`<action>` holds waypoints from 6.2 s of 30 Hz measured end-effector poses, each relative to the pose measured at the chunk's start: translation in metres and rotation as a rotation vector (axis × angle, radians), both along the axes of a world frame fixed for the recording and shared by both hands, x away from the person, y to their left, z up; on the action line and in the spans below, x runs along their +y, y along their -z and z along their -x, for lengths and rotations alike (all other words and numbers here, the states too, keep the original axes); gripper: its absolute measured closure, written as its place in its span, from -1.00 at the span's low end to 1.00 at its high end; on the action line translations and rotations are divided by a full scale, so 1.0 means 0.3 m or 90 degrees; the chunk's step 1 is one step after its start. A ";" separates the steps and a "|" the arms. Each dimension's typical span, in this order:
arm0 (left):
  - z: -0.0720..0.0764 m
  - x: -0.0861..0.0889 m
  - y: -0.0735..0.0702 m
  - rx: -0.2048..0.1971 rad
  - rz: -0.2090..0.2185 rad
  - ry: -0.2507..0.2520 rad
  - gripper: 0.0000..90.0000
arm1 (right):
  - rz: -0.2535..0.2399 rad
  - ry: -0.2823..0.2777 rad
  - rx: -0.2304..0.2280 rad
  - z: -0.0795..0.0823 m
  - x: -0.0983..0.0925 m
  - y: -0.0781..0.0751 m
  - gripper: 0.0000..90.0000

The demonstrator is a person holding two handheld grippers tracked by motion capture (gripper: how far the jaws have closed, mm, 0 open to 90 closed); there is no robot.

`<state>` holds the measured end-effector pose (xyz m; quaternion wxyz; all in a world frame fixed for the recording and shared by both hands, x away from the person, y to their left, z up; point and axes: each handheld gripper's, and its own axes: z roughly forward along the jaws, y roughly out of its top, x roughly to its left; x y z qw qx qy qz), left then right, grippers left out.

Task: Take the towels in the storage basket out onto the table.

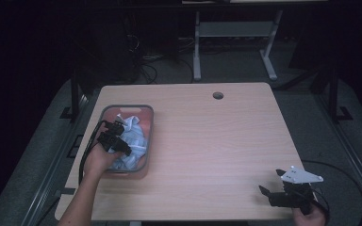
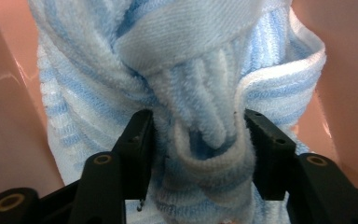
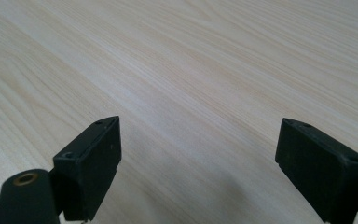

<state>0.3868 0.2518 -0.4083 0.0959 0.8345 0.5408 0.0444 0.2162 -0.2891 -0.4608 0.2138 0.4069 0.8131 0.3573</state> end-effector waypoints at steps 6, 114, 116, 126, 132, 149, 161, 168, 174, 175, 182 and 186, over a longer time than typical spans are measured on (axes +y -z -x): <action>-0.005 -0.007 0.004 0.002 -0.009 -0.002 0.21 | 0.002 -0.002 -0.002 0.002 0.006 -0.002 -0.70; 0.074 -0.009 -0.434 -0.191 0.263 -0.028 0.41 | -0.007 0.018 -0.029 0.003 -0.012 -0.021 -0.70; 0.074 -0.018 -0.437 -0.193 0.265 -0.027 0.41 | -0.007 0.018 -0.029 0.003 -0.012 -0.021 -0.70; 0.059 -0.045 -0.436 -0.187 0.264 -0.018 0.41 | -0.005 0.014 -0.028 0.002 -0.007 -0.023 -0.70; 0.047 -0.059 -0.440 -0.184 0.268 -0.016 0.41 | -0.002 0.017 -0.028 -0.003 -0.009 -0.020 -0.70; 0.031 -0.131 -0.474 -0.187 0.271 0.002 0.41 | -0.005 0.022 -0.028 0.006 -0.014 -0.023 -0.70; 0.018 -0.235 -0.497 -0.185 0.263 0.038 0.40 | -0.004 0.021 -0.034 0.011 -0.019 -0.025 -0.70; 0.008 -0.275 -0.490 -0.180 0.258 0.048 0.40 | -0.004 0.020 -0.033 0.011 -0.019 -0.025 -0.70; 0.002 -0.320 -0.490 -0.177 0.255 0.065 0.40 | -0.005 0.019 -0.032 0.011 -0.019 -0.025 -0.70; 0.002 -0.327 -0.491 -0.175 0.255 0.067 0.40 | -0.005 0.020 -0.032 0.011 -0.019 -0.026 -0.70; -0.005 -0.379 -0.492 -0.171 0.256 0.083 0.40 | -0.007 0.020 -0.033 0.012 -0.020 -0.027 -0.70; -0.009 -0.411 -0.485 -0.166 0.255 0.094 0.40 | -0.008 0.020 -0.032 0.013 -0.021 -0.027 -0.70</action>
